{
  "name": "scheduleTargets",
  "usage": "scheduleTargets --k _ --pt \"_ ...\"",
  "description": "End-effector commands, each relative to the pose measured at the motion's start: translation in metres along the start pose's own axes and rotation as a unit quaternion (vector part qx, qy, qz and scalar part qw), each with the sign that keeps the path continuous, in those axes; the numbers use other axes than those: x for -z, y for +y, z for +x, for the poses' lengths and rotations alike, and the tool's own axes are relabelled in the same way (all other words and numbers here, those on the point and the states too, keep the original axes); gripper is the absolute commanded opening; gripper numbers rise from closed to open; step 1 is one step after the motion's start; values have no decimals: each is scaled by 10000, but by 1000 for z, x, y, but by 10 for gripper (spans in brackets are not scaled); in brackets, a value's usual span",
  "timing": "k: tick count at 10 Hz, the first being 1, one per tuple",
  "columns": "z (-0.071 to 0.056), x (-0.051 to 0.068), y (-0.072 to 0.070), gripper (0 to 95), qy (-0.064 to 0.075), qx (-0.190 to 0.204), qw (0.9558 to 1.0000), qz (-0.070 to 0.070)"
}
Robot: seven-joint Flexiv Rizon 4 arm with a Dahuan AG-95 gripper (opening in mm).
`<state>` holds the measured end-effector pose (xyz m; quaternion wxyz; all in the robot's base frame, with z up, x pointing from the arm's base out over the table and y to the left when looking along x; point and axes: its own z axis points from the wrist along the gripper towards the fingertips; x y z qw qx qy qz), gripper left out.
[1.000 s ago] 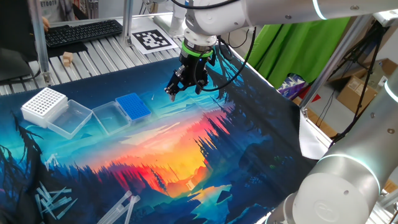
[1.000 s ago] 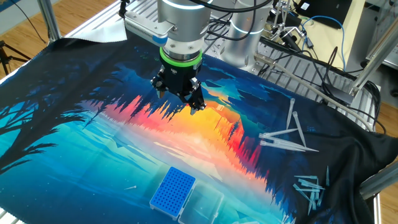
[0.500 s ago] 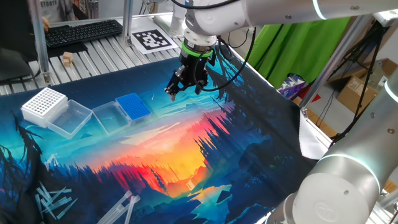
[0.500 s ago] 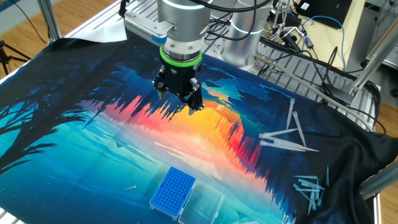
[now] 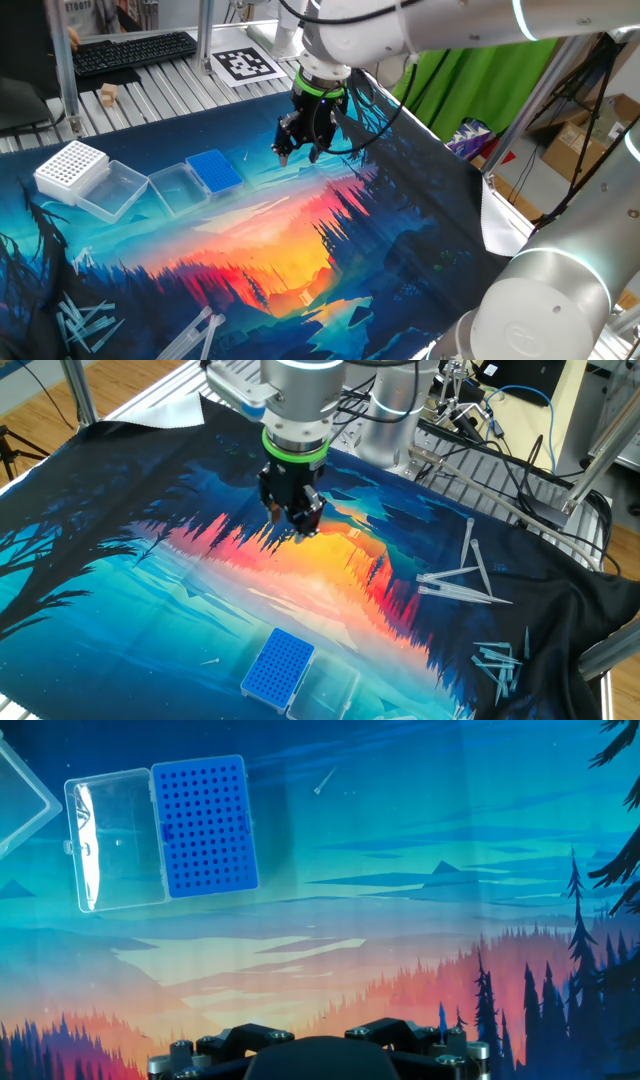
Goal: Insert a small pipette tip into the holder for small pipette tips
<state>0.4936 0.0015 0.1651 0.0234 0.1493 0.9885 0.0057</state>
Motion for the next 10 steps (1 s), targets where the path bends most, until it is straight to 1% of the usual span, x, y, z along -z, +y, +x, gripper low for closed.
scheduleTargets --k 1,2,5,7,9,10 --pt "1 -6 2 190 -206 -881 9959 -48" --pt "1 -7 2 0 -226 -937 9953 -14" --pt "-3 -7 3 0 -226 -1098 9937 -46" --pt "-15 -5 7 0 -227 -1265 9917 -54" --pt "-30 -7 12 0 -228 -1390 9900 -63" --pt "-31 -8 12 0 -228 -1393 9900 -63"
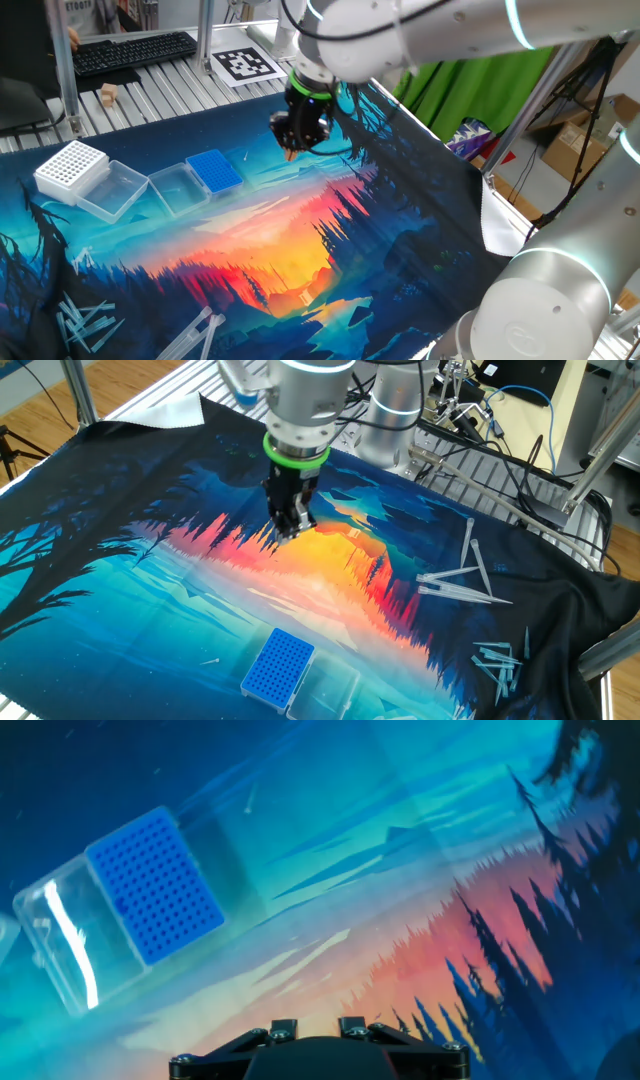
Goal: Insert a small pipette tip into the holder for small pipette tips
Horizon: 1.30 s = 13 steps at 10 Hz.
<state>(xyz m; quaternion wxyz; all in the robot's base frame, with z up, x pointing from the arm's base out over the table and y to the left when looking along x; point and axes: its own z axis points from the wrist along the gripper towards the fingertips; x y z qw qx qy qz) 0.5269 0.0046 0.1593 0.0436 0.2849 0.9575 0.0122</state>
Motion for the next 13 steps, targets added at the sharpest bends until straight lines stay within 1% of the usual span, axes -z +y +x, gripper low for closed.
scheduleTargets --k 1,4,6,7,8,9,10,13 --pt "-11 -4 7 0 -25 -31 10000 2" --pt "-29 -9 17 0 -33 48 10000 15" --pt "-44 -15 24 0 -37 33 10000 17" --pt "-54 -19 28 0 -35 12 10000 15" --pt "-57 -20 30 0 -33 26 10000 13" --pt "-65 -26 34 0 -33 168 9999 10" --pt "-70 -30 36 0 -43 167 9998 19" --pt "-84 -32 43 0 -23 111 9999 -7"
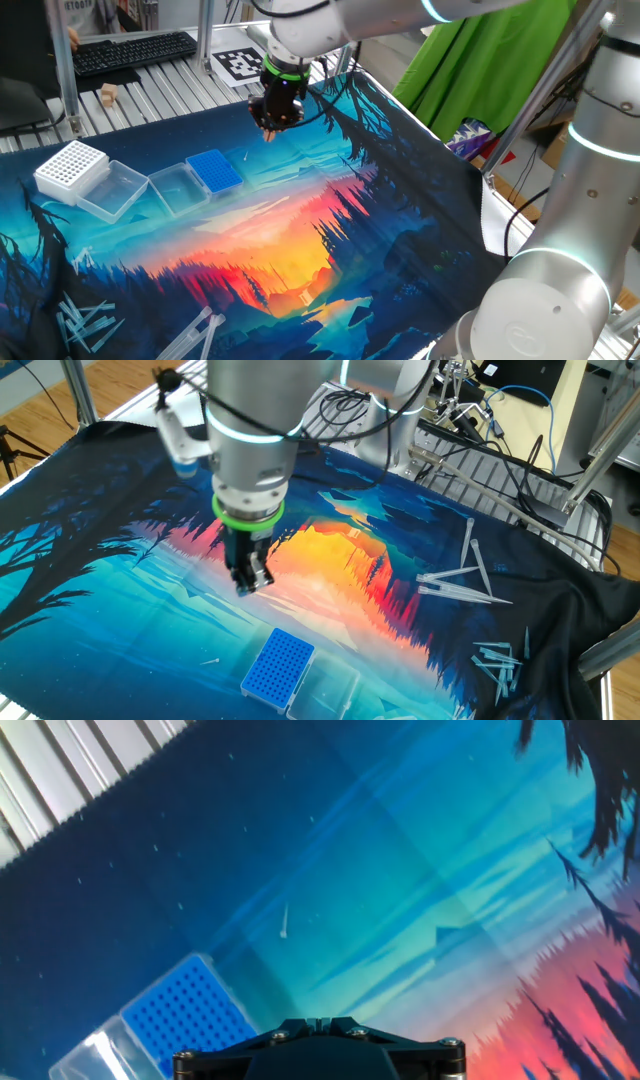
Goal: Insert a small pipette tip into the holder for small pipette tips
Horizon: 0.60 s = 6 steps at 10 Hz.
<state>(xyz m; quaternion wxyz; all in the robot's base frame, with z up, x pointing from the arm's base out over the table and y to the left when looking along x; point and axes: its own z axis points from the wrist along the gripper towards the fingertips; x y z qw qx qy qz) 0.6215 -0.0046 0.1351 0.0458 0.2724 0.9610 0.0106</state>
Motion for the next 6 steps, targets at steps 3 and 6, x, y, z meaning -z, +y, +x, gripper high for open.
scheduleTargets --k 3,6 --pt "-11 1 6 0 62 -216 9997 -48" --pt "-12 2 7 0 277 -501 9984 -14"
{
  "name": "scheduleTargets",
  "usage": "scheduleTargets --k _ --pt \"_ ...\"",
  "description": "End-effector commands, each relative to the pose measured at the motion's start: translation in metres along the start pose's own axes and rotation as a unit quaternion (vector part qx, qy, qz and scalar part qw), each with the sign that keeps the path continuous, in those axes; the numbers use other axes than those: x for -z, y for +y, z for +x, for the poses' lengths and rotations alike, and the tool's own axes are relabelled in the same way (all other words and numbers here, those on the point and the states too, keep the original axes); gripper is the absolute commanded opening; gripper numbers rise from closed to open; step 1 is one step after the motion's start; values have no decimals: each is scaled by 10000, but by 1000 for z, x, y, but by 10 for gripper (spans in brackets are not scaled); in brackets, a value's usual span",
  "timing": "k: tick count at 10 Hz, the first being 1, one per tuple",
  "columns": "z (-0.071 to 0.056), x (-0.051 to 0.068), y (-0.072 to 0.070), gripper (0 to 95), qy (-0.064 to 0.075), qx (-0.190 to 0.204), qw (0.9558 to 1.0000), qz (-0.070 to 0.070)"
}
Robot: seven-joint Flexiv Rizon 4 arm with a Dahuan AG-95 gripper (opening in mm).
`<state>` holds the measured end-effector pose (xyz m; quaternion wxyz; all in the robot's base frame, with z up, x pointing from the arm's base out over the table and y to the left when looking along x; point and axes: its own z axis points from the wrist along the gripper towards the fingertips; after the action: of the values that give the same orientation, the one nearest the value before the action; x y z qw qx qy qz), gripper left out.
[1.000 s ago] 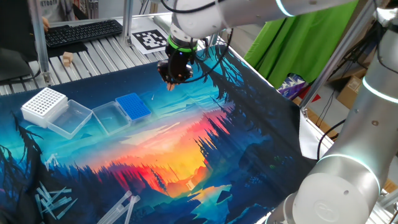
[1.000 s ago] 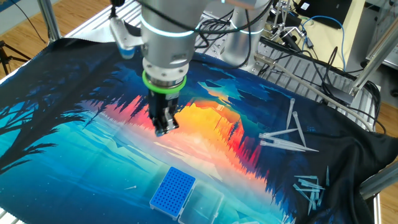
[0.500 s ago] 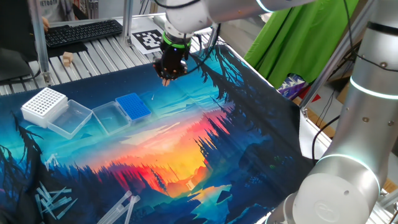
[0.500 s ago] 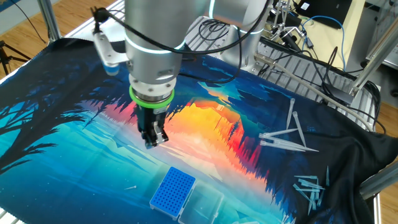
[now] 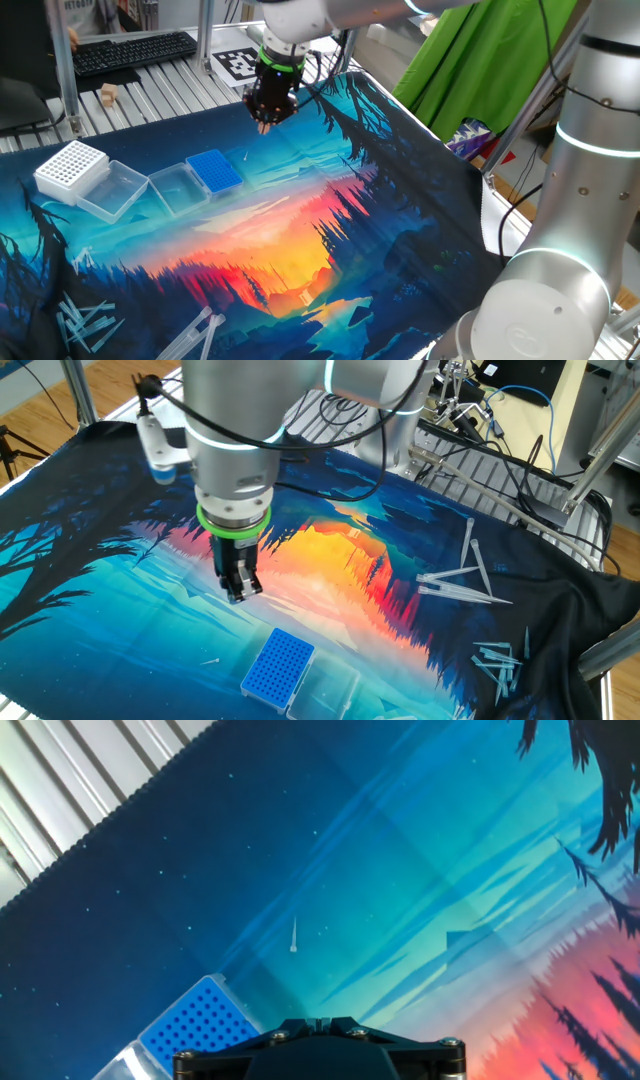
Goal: Insert a small pipette tip into the holder for small pipette tips
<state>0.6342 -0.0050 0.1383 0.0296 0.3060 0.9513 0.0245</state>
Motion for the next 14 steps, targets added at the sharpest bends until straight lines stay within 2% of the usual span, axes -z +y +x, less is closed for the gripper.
scheduleTargets --k 1,9,10,13,14 --pt "-1 0 0 0 126 -167 9998 72" --pt "0 0 1 0 121 -20 9999 65" --pt "0 0 1 190 109 -16 9999 68" --pt "0 0 1 190 112 46 9999 60" --pt "0 0 1 190 65 287 9995 117"
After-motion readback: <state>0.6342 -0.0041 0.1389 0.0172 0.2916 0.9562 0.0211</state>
